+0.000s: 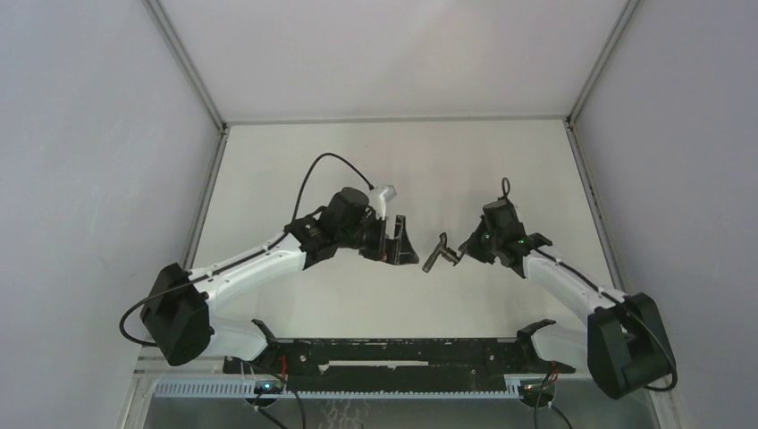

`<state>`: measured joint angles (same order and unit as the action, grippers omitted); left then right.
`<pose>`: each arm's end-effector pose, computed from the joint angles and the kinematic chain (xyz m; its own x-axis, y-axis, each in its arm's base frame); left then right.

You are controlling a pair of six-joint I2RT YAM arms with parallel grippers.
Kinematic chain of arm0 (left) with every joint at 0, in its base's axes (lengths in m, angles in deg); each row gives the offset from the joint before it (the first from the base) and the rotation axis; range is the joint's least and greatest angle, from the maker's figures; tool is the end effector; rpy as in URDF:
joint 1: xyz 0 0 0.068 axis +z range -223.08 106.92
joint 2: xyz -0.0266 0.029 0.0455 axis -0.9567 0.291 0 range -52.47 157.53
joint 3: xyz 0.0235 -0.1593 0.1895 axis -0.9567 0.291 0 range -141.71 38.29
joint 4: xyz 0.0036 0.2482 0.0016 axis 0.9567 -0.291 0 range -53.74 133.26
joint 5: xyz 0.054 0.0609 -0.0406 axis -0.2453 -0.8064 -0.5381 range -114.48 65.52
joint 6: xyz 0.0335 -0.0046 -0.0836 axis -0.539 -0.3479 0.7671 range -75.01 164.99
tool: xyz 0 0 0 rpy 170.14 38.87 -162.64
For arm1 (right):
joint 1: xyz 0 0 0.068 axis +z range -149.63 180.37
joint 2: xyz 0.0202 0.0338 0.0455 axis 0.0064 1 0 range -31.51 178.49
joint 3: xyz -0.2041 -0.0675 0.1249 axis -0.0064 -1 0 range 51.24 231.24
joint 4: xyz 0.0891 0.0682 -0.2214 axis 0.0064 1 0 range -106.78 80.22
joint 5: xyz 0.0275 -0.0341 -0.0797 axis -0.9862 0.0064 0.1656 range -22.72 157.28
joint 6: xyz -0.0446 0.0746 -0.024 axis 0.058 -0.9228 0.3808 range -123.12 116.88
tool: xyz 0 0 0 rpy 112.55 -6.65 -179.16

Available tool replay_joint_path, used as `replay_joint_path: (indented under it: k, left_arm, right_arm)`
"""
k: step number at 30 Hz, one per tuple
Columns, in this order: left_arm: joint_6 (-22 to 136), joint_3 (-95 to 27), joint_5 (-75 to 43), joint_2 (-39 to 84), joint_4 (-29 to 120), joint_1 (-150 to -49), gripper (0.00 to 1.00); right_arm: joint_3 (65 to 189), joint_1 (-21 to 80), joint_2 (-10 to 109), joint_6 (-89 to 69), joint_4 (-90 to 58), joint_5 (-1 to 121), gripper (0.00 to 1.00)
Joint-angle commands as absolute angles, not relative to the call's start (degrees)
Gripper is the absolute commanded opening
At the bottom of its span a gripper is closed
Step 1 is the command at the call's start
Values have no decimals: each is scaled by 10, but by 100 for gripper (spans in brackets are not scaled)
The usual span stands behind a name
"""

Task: Install the water faucets

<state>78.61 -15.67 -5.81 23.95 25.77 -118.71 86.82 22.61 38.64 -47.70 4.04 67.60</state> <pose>0.2021 -0.2436 0.2165 -0.8440 0.1125 -0.5244 0.4581 0.6598 -0.5957 0.2324 0.0945 0.1295 -0.8062 0.4286 -0.4077 0.2673 0.8788 0.3954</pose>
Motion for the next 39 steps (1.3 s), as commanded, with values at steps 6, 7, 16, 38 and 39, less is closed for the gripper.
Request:
replay_joint_path:
  k: [6, 7, 16, 38, 39]
  left_arm:
    - [914, -110, 25, 288, 544, -1201, 99]
    - [916, -121, 35, 302, 547, -1203, 98]
    - [924, -139, 52, 340, 550, -1212, 78]
    - [419, -320, 172, 304, 89, -1189, 0]
    - [382, -335, 201, 304, 54, -1186, 0]
  right_arm:
    - [845, 172, 273, -572, -50, 544, 0]
    - [845, 166, 272, -575, -56, 531, 0]
    - [844, 146, 260, -580, -59, 489, 0]
    - [845, 67, 132, -359, -136, 93, 77]
    - [846, 68, 125, -353, -149, 75, 78]
